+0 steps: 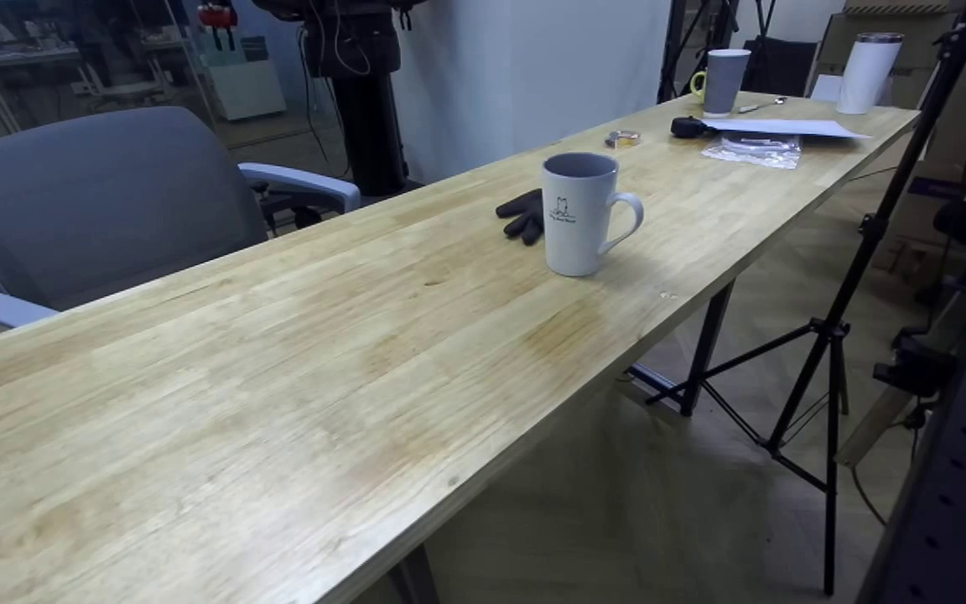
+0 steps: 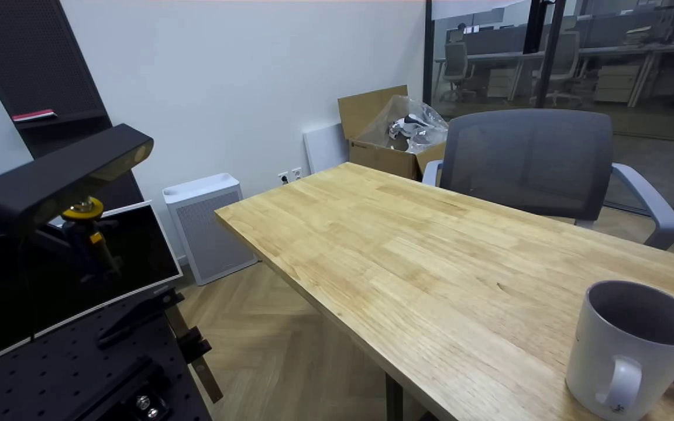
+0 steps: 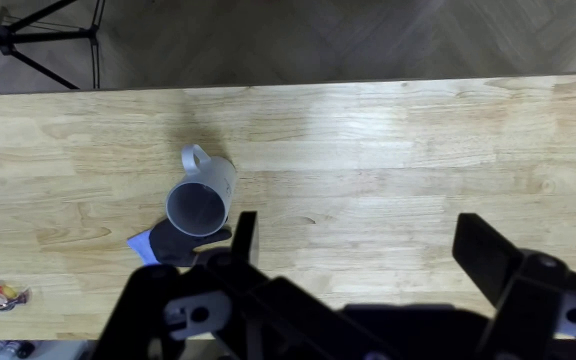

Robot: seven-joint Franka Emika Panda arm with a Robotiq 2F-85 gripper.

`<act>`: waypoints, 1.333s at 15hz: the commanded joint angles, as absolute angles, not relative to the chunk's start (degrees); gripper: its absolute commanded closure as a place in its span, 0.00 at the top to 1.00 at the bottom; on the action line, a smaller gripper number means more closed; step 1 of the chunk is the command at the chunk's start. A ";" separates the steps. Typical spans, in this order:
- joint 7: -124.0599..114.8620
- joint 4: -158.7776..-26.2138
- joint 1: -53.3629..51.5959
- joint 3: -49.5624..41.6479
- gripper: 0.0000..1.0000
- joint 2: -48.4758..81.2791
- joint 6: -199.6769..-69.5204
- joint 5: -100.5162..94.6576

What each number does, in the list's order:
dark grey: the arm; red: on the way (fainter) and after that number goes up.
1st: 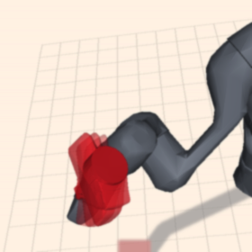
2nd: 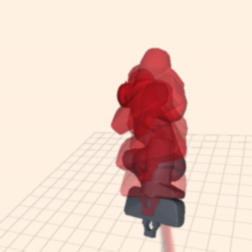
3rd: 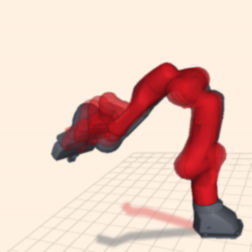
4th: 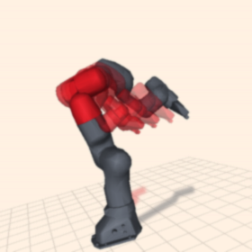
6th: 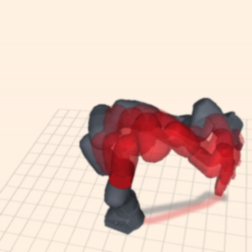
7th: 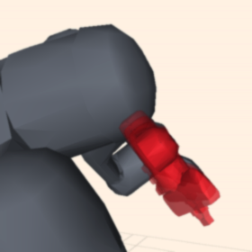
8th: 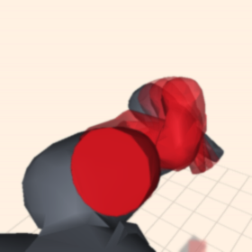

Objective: Move the white mug to the left

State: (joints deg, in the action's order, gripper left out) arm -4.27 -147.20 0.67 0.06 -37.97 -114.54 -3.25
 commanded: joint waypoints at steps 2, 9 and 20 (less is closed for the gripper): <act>-1.35 -148.07 4.37 -4.23 1.00 -37.96 -117.93 -3.53; 3.81 -144.81 6.99 -10.52 1.00 -30.15 -120.21 -1.25; 3.79 -136.90 9.12 -11.37 1.00 -17.94 -120.31 -0.97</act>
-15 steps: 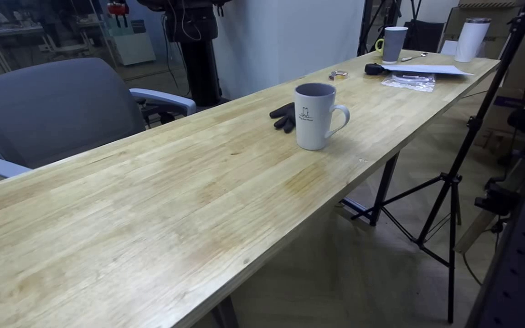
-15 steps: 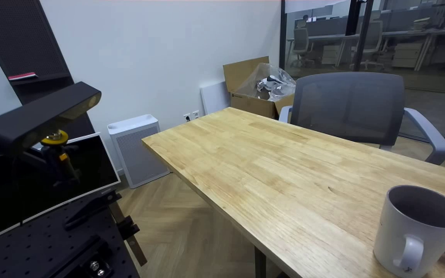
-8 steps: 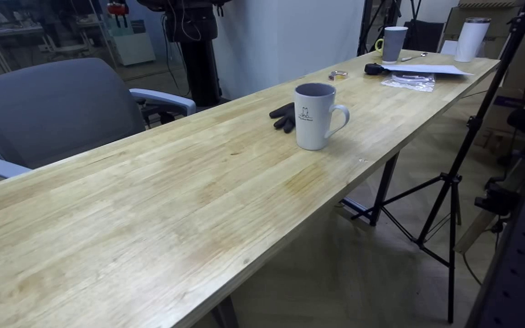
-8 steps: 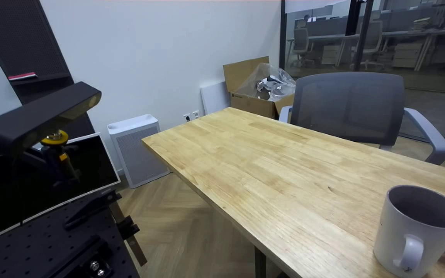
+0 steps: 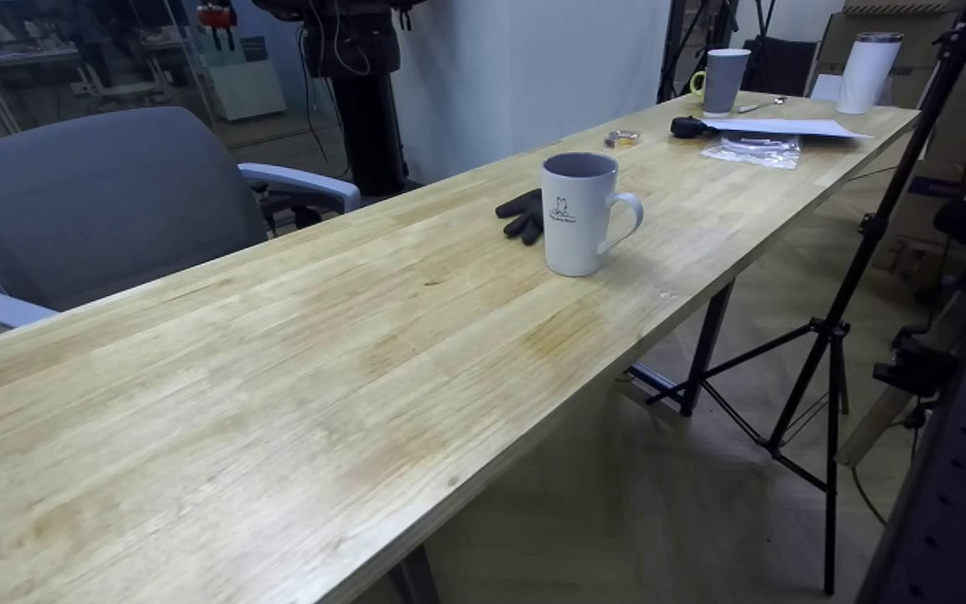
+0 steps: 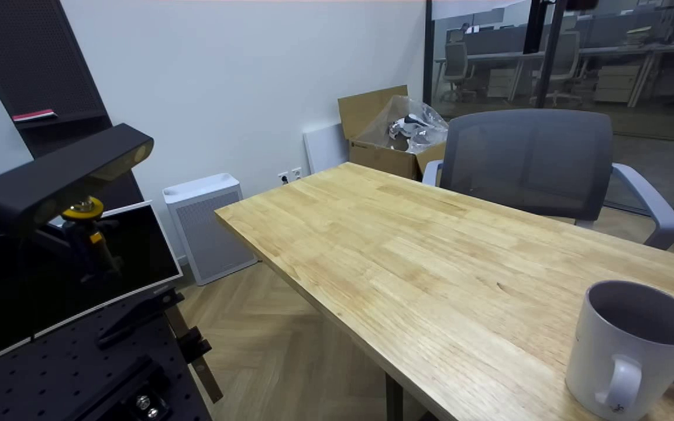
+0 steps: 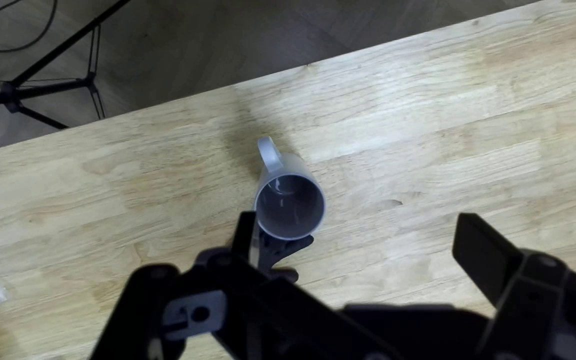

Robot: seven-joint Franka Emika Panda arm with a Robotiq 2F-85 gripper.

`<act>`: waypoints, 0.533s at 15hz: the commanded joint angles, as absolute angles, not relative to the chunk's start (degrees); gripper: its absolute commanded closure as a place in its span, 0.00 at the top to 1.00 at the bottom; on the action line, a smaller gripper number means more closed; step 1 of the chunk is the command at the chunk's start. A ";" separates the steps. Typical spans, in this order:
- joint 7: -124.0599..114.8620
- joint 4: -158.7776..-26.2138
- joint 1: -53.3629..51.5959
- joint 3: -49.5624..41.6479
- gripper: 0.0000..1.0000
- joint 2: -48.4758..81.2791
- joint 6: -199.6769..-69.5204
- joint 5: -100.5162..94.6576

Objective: Move the white mug to the left

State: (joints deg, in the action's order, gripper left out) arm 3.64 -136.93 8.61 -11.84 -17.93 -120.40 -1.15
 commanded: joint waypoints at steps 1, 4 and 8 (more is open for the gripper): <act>3.76 -135.65 9.21 -11.37 1.00 -16.66 -119.98 -1.00; 3.74 -134.08 9.27 -11.37 1.00 -15.00 -119.39 -1.02; 3.73 -134.03 9.28 -11.36 1.00 -14.99 -119.32 -1.02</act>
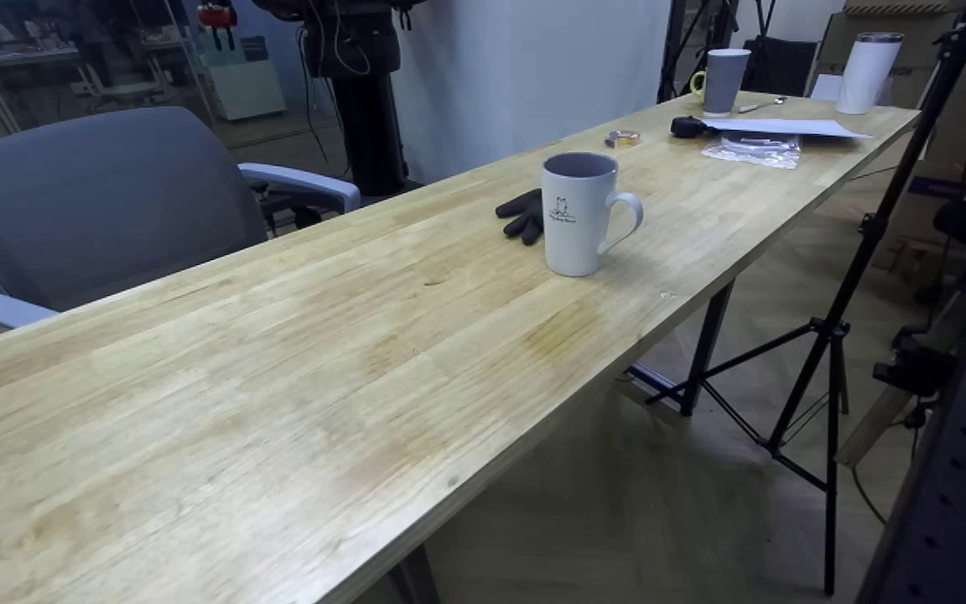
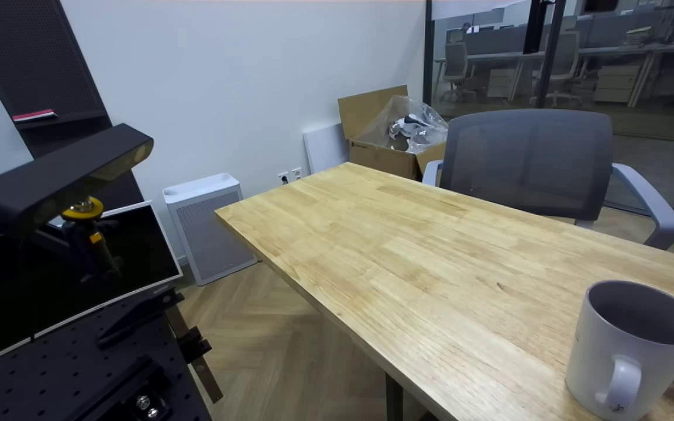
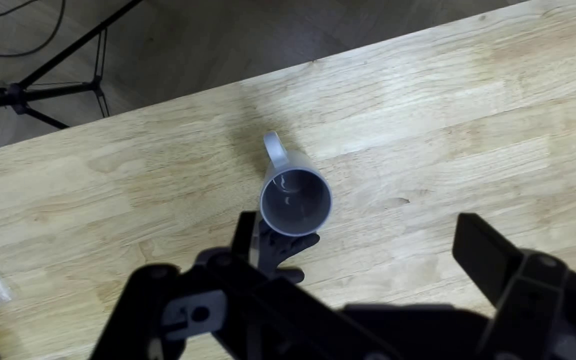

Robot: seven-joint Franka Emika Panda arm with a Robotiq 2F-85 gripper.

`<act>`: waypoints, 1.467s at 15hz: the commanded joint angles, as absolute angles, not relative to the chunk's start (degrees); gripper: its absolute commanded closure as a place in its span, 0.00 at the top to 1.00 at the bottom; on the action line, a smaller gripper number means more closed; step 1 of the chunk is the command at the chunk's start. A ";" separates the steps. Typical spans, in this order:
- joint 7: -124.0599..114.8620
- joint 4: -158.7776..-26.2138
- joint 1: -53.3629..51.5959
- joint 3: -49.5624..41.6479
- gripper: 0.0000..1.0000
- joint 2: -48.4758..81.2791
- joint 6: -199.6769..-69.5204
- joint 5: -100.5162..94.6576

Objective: Move the white mug to the left

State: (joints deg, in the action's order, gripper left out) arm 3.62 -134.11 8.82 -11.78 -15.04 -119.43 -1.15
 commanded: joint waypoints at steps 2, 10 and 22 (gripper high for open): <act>3.73 -134.01 9.28 -11.36 1.00 -15.00 -119.31 -1.02; 1.95 -131.83 9.24 -10.59 1.00 -11.11 -122.66 -2.42; 2.38 -125.68 8.91 -9.90 1.00 0.99 -128.41 -1.09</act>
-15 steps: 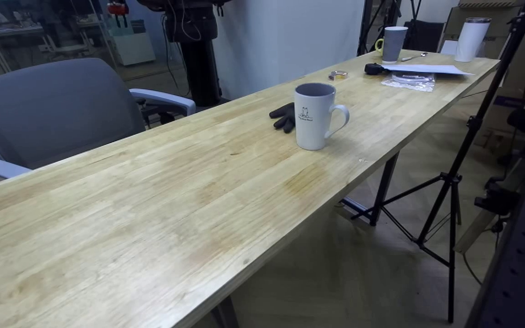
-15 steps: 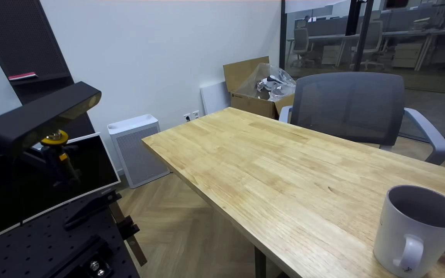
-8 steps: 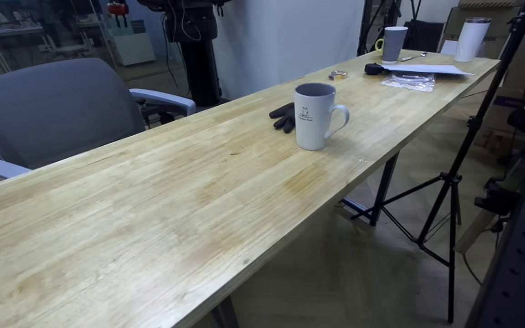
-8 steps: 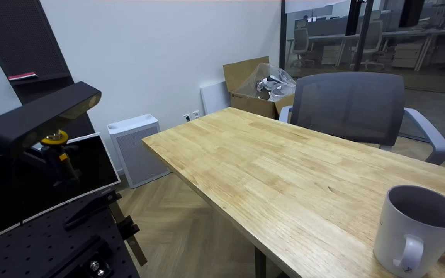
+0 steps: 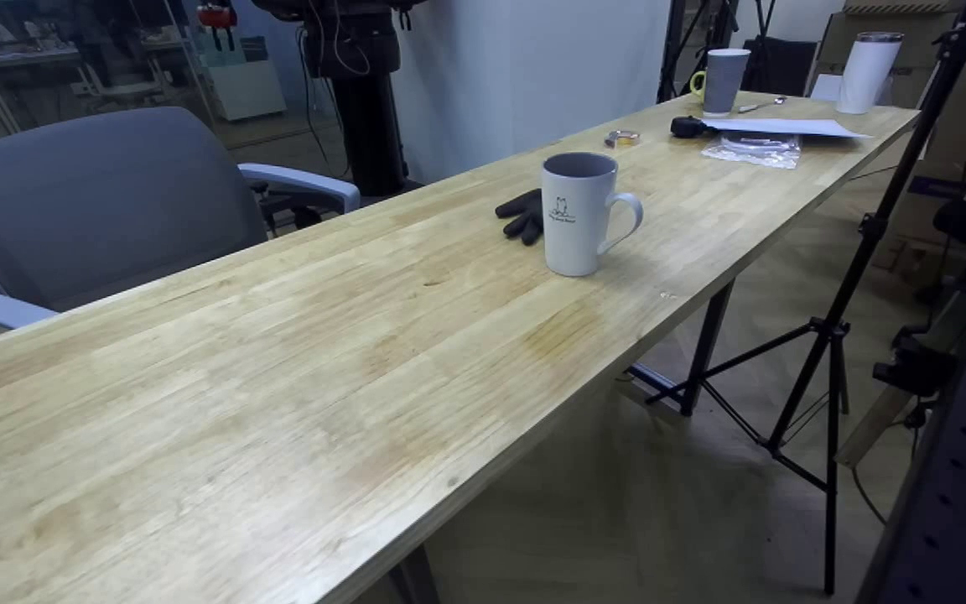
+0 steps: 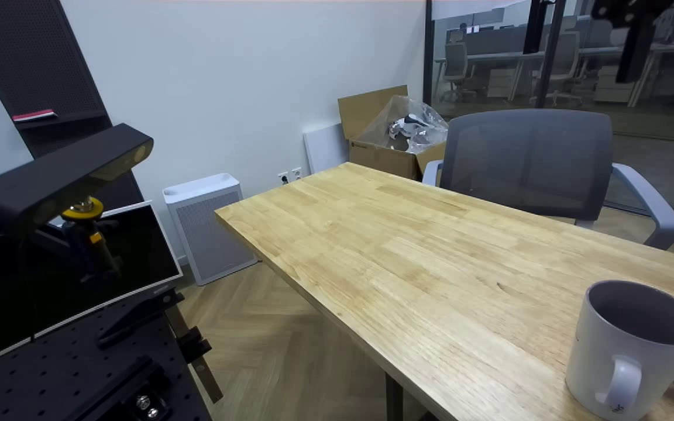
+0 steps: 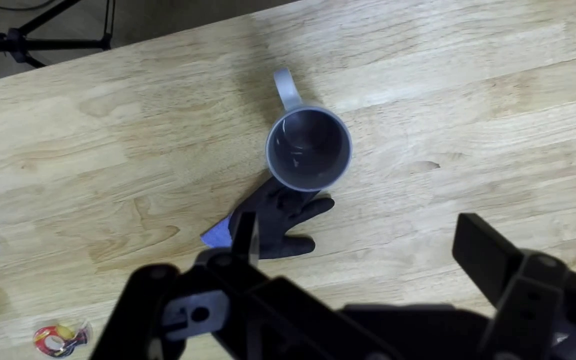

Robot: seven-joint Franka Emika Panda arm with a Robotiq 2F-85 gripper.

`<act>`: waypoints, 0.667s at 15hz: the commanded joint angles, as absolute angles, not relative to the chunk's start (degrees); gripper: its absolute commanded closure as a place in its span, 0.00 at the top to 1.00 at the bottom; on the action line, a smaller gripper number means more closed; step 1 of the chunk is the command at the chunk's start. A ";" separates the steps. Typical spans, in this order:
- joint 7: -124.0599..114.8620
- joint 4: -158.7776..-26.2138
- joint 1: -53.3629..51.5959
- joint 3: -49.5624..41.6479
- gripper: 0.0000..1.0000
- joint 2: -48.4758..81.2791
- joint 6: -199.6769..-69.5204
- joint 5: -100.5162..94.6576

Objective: Move the white mug to the left

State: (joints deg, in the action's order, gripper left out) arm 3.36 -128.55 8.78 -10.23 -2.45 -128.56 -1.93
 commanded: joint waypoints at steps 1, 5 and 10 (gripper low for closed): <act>2.38 -125.39 8.98 -9.93 1.00 2.04 -128.66 -1.01; 1.78 -124.66 9.26 -10.09 1.00 5.90 -130.34 -1.36; 1.46 -124.18 9.12 -9.67 1.00 9.55 -133.27 -0.37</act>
